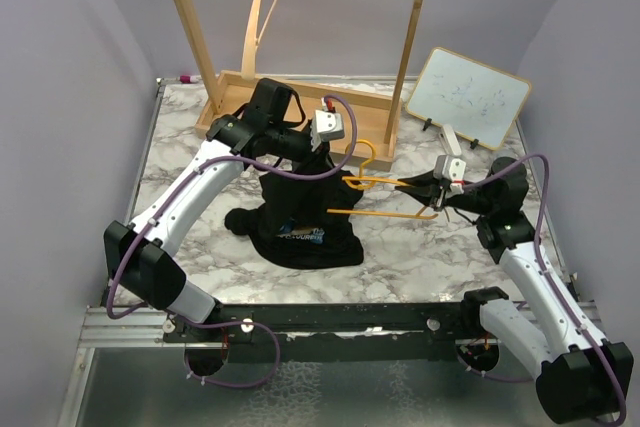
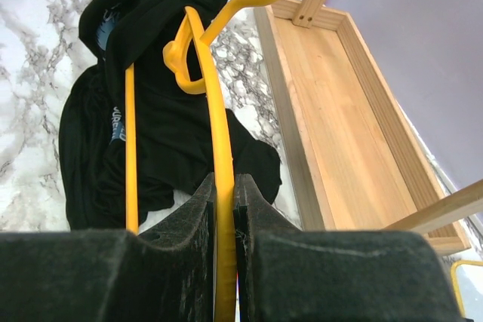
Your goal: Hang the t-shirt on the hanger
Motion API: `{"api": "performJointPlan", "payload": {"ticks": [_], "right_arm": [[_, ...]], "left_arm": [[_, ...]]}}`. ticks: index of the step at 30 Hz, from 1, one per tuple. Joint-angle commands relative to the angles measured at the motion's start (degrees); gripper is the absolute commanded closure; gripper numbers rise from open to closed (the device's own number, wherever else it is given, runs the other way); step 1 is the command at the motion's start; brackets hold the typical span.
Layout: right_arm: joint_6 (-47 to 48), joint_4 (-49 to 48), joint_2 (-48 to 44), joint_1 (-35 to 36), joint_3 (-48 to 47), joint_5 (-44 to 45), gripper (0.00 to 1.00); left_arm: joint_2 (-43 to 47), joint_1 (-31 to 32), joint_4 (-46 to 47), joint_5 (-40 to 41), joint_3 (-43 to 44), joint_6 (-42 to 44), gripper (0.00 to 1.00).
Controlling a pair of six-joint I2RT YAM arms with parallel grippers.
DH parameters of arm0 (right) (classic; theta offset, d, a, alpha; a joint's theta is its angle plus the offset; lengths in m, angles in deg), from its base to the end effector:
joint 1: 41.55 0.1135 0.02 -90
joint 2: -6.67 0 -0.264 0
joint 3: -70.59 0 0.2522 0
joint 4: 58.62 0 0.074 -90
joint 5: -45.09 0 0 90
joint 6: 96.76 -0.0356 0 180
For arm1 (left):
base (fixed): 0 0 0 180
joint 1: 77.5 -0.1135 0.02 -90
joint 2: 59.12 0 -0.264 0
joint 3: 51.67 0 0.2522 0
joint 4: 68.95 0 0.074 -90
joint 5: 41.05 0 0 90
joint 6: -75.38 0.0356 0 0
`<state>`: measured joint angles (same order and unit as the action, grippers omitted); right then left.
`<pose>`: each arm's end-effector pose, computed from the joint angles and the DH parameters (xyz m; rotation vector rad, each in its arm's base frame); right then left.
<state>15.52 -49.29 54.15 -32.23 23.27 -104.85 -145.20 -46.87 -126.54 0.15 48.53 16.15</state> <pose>0.1769 0.0603 0.2922 -1.1377 1.2714 0.7319 0.2593 -0.1847 0.3714 1.4627 1.6396 -0.9771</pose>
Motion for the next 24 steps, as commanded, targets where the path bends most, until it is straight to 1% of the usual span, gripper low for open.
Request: {"api": "performJointPlan", "payload": {"ticks": [1, 5, 11, 17, 24], "right_arm": [[-2.81, -5.26, 0.24, 0.26, -1.02, -3.28, 0.99], [-1.61, -4.01, 1.26, 0.26, -1.05, -3.49, 0.99], [-0.20, -1.65, 1.20, 0.26, -0.46, -3.32, 0.99], [-0.13, -1.63, 1.36, 0.26, -0.36, -2.63, 0.99], [0.08, -1.64, 1.30, 0.26, -0.36, -2.59, 0.99]], "left_arm": [[2.28, 0.39, 0.46, -0.58, 0.14, 1.17, 0.79], [1.90, 0.40, -0.07, -2.45, 1.60, 0.75, 0.77], [2.03, 0.40, -0.35, -2.37, 3.59, 0.44, 0.77], [2.23, 0.40, -1.30, -3.14, 4.44, -0.07, 0.81], [2.53, 0.46, -4.51, -3.09, 3.29, 1.74, 0.89]]}}
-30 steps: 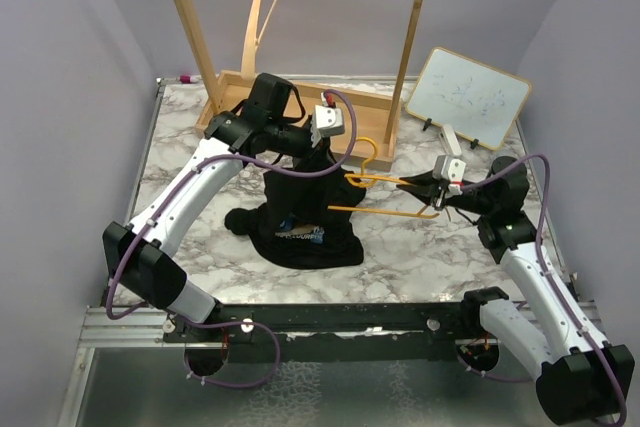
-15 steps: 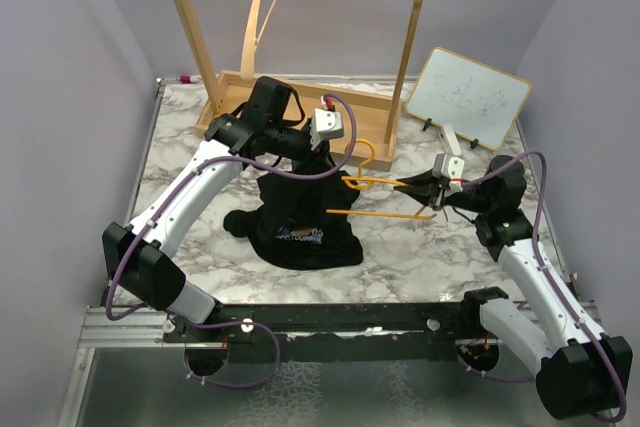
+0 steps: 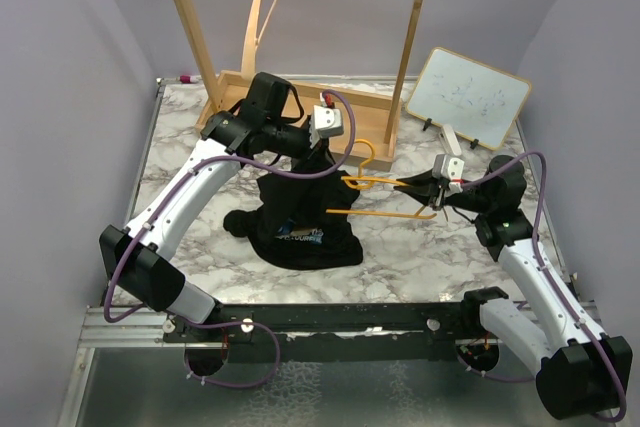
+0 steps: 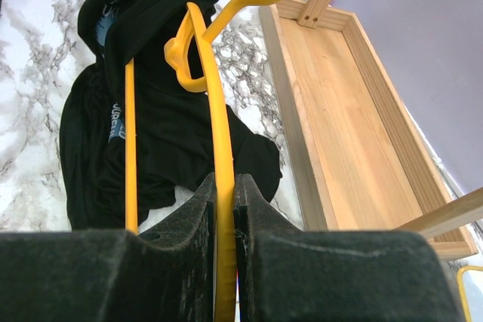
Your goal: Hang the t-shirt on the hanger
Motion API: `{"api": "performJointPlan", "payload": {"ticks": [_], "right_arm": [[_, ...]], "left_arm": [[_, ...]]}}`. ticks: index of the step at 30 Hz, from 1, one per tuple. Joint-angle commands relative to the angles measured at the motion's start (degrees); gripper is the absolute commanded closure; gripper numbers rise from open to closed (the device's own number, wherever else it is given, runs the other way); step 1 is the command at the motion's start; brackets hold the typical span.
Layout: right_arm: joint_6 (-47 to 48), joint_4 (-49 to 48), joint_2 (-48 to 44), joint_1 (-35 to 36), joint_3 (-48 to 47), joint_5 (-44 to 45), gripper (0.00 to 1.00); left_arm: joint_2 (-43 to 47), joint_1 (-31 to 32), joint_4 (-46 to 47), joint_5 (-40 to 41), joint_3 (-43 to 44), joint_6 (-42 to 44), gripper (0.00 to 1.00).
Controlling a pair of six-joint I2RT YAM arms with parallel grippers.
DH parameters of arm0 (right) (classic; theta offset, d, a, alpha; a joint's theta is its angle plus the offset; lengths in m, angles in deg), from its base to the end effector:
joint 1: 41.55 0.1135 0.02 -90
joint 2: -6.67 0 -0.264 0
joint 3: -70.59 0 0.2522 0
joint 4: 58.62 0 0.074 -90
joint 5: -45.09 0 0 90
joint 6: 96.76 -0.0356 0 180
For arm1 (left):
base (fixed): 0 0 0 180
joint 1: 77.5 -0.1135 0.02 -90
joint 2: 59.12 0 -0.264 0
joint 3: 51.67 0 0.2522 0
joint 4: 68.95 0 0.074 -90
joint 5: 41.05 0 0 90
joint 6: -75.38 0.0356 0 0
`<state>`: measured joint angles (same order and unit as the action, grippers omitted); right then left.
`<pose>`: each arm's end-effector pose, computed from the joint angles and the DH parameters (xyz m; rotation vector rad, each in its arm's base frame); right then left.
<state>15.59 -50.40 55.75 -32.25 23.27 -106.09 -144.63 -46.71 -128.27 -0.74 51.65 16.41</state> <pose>0.1814 0.0613 0.2894 -1.1493 1.2668 0.7538 0.2542 -0.1831 0.3895 1.4679 1.5914 -0.9793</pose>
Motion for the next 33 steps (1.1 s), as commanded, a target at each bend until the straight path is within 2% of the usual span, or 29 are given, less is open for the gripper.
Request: {"api": "performJointPlan", "payload": {"ticks": [1, 6, 16, 27, 33], "right_arm": [[0.06, -0.38, -0.42, 0.28, -0.36, -1.26, 0.99], [0.18, 0.44, -1.01, 0.28, 0.05, -0.78, 0.99], [0.63, 0.80, -1.24, 0.28, -0.31, -0.94, 0.99], [1.61, 2.33, -2.26, 0.28, -0.38, -1.84, 0.99], [1.85, 2.38, -2.41, 0.28, -0.79, -1.67, 0.99]], "left_arm": [[2.01, 0.26, -3.32, -2.28, 0.06, 1.71, 0.90], [2.08, 0.29, -6.12, -3.07, 1.16, 2.59, 0.90], [0.95, 0.24, -12.63, -4.26, 1.47, 6.39, 0.77], [0.62, 0.25, -6.38, 0.12, -2.94, 6.42, 0.74], [-0.49, 0.24, -5.90, -1.04, -2.65, 6.33, 0.75]]}}
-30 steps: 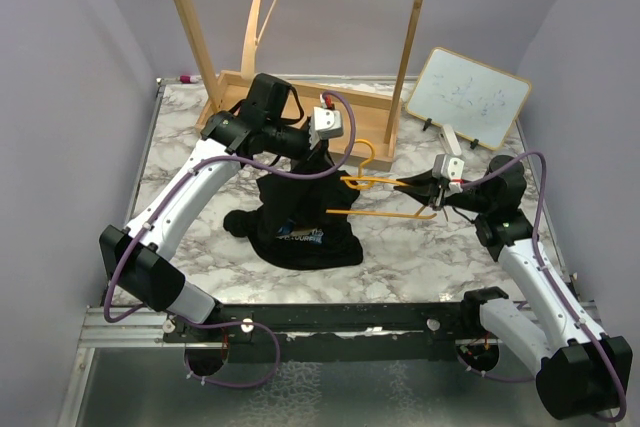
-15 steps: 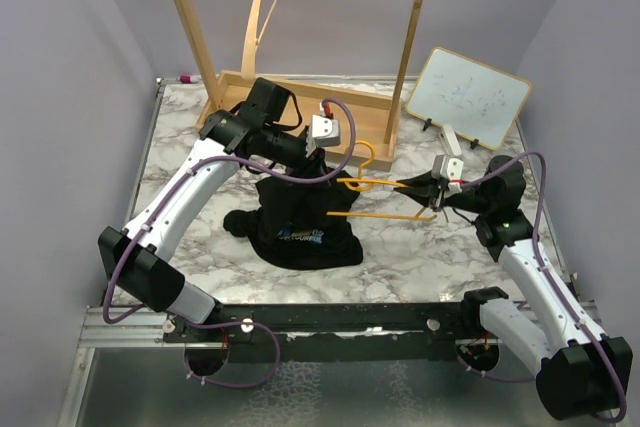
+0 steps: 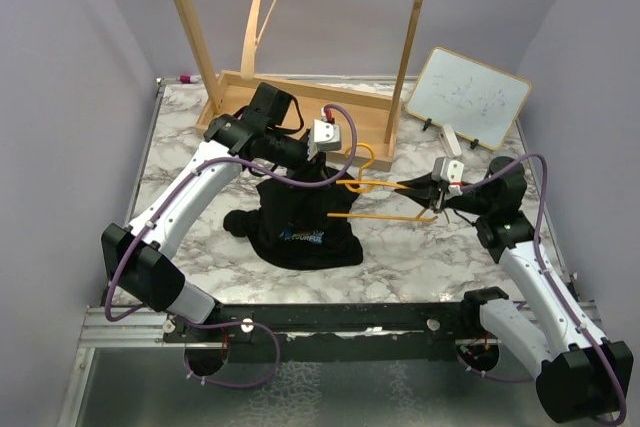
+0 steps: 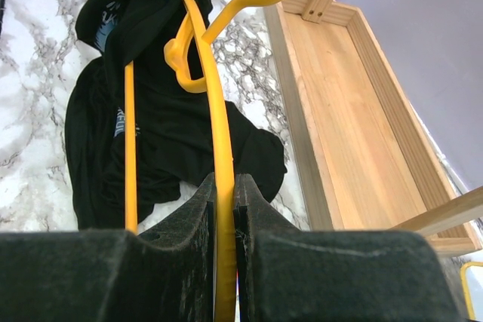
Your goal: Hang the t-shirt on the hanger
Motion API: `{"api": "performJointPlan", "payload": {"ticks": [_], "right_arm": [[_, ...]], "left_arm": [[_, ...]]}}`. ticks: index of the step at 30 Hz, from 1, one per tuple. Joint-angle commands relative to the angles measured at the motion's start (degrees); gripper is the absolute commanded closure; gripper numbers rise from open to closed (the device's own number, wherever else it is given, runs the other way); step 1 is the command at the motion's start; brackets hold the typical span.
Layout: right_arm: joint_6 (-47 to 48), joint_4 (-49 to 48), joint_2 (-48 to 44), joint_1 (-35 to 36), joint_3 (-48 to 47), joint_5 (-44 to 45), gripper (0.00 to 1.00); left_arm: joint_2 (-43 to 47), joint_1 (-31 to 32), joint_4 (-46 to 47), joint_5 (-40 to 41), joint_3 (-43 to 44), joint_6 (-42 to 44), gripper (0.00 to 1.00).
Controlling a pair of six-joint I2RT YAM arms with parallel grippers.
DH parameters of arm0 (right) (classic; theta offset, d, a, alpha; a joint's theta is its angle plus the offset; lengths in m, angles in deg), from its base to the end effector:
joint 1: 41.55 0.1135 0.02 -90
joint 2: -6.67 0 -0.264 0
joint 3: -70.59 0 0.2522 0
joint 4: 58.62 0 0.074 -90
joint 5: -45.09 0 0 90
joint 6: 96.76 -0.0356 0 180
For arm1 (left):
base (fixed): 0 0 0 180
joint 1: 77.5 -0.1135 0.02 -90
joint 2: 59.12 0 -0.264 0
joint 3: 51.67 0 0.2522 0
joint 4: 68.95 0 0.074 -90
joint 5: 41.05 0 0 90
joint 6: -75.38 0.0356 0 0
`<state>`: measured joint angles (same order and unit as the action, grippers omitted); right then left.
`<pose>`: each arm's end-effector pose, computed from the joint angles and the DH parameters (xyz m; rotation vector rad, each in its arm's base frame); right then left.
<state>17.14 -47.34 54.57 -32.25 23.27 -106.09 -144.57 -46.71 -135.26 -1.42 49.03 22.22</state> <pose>0.1769 0.0606 0.2881 -1.1607 1.2785 0.7523 0.2464 -0.1787 0.3678 1.5559 1.6537 -1.0100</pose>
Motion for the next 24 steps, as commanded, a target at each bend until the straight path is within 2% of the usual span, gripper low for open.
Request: {"api": "performJointPlan", "payload": {"ticks": [1, 9, 21, 23, 24], "right_arm": [[0.33, -0.66, -1.17, 0.27, -0.88, -1.66, 0.99], [0.50, -1.24, 0.22, 0.29, -1.62, -1.89, 0.99], [0.33, -2.51, 2.37, 0.24, -2.61, -2.56, 0.99], [0.18, -2.75, 2.51, 0.28, -2.69, -2.58, 0.99], [0.14, -2.79, 2.56, 0.28, -2.69, -2.49, 0.99]], "left_arm": [[-0.78, 0.32, 1.01, -0.60, 0.05, 0.53, 0.75], [-2.80, 1.36, 2.08, -3.31, 2.58, -1.72, 0.79], [-4.85, 5.51, 6.77, -3.06, 3.94, -5.62, 0.82], [-4.90, 5.69, 7.25, -3.07, 4.01, -6.12, 0.89], [-4.90, 5.77, 7.22, -3.08, 4.15, -6.36, 0.96]]}}
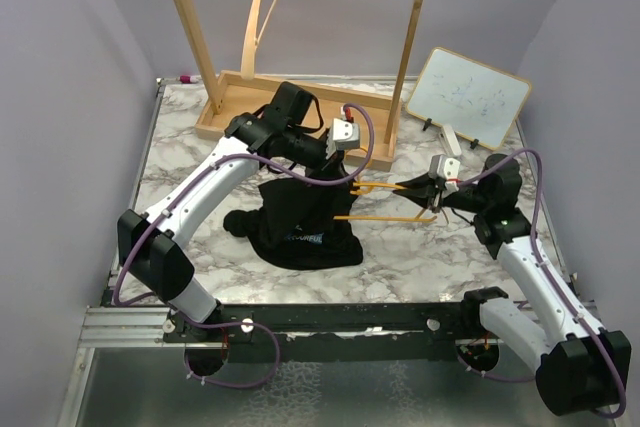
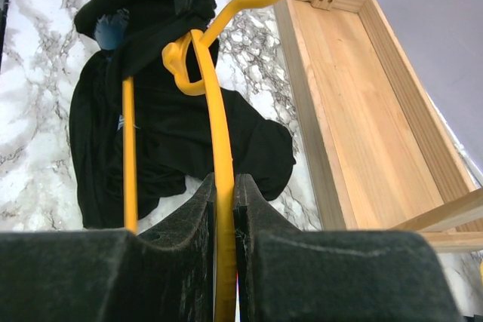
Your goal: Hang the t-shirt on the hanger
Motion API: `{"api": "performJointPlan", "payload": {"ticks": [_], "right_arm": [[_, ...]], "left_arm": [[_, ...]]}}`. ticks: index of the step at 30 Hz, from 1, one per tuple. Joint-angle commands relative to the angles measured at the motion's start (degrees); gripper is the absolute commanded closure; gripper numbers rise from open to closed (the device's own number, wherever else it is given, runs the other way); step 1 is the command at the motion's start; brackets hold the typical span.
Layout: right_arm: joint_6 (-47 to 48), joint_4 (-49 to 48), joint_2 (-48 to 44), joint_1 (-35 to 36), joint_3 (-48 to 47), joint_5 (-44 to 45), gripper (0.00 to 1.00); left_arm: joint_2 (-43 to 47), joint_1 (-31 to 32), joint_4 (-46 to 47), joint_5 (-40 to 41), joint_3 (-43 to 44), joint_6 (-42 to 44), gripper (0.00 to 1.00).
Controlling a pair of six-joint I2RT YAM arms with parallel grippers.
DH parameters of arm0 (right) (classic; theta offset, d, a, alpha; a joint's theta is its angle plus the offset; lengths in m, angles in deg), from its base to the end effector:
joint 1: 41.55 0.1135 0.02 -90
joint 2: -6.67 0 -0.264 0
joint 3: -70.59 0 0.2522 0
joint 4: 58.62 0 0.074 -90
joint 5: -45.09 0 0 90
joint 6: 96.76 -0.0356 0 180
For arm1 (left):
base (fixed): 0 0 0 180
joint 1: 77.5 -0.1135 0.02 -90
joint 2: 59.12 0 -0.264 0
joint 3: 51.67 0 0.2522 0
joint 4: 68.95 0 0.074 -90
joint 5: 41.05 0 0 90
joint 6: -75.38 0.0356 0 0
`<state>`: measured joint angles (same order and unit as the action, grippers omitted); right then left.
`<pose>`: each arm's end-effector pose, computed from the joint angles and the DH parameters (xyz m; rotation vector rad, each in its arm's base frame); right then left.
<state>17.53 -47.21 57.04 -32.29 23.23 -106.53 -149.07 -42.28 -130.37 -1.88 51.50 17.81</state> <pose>0.1840 0.0617 0.2809 -1.1629 1.3101 0.7788 0.2533 -0.2126 0.3632 1.5748 1.6245 -1.0781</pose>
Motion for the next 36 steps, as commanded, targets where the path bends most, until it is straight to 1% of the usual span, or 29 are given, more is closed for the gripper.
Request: {"api": "performJointPlan", "payload": {"ticks": [1, 5, 6, 8, 11, 12, 14, 18, 19, 20, 21, 23, 24, 27, 28, 30, 32, 34, 36], "right_arm": [[-0.37, -2.92, 0.06, 0.32, -2.72, -1.87, 0.99], [-0.63, -4.09, -1.30, 0.32, -2.41, -1.74, 0.99], [-0.78, -4.49, -1.87, 0.32, -2.28, -1.68, 0.99], [-1.18, -4.58, -2.70, 0.32, -2.40, -1.53, 0.99], [-0.05, -2.92, -2.94, 0.32, -3.00, -1.85, 0.99], [0.41, -2.22, -2.99, 0.32, -3.18, -1.99, 0.99], [0.70, -1.77, -3.20, 0.32, -2.93, -2.24, 0.99], [0.14, -2.51, -3.63, 0.32, -2.43, -3.03, 0.99], [0.13, -2.56, -3.62, 0.32, -2.43, -3.13, 0.99], [0.16, -2.51, -3.70, 0.32, -2.50, -3.08, 0.99], [0.19, -2.38, -3.75, 0.32, -2.52, -2.88, 0.99], [0.75, -1.51, -3.64, 0.32, -2.67, -2.52, 0.99], [1.19, -1.02, -3.47, 0.32, -2.80, -2.39, 0.99], [0.99, -0.39, -2.90, 0.32, -2.98, -0.88, 0.99], [0.11, -0.30, -2.72, 0.32, -3.21, 0.55, 0.96], [-3.96, -0.41, -2.55, 0.32, -4.25, 6.33, 0.90], [-7.12, -0.64, -2.78, 0.32, -5.97, 9.91, 0.81], [-10.79, -1.36, -3.12, 0.32, -7.76, 13.09, 0.66], [-14.50, -1.64, -3.03, 0.32, -9.77, 16.27, 0.55]], "left_arm": [[-0.33, 1.34, 2.23, -2.51, 1.77, -1.97, 1.00], [0.19, 1.36, 0.72, -0.92, 1.78, -1.40, 0.99], [0.45, 1.34, 0.26, -0.72, 1.70, -1.14, 0.91], [0.80, 1.34, -0.39, -0.55, 1.35, -0.75, 0.78], [1.21, 1.34, -0.33, 0.88, 0.70, -0.79, 0.66], [1.37, 1.34, -0.10, 2.10, 0.42, -0.92, 0.60], [1.81, 1.25, 0.53, 4.32, -0.34, -0.69, 0.58], [1.97, 1.25, 1.29, 5.74, -1.40, -0.34, 0.57], [1.91, 1.25, 1.41, 5.51, -1.38, -0.41, 0.59], [1.87, 1.25, 1.50, 5.17, -1.30, -0.57, 0.65], [1.88, 1.25, 1.51, 4.75, -1.11, -0.59, 0.74], [1.89, 1.25, 1.66, 4.21, -0.79, -0.71, 0.96], [1.91, 1.26, 1.62, 3.94, -0.57, -0.72, 1.00], [2.22, 1.30, 2.01, 3.94, 0.08, -0.49, 1.00], [2.51, 1.26, 2.50, 4.71, 0.22, -0.42, 1.00], [3.86, 1.25, 3.91, 8.07, 0.25, 0.59, 1.00], [5.87, 0.97, 4.62, 11.86, -0.05, 3.66, 1.00], [8.13, 0.47, 5.91, 15.23, -0.84, 5.40, 1.00], [10.20, 0.13, 6.59, 16.99, -1.86, 6.55, 1.00]]}}
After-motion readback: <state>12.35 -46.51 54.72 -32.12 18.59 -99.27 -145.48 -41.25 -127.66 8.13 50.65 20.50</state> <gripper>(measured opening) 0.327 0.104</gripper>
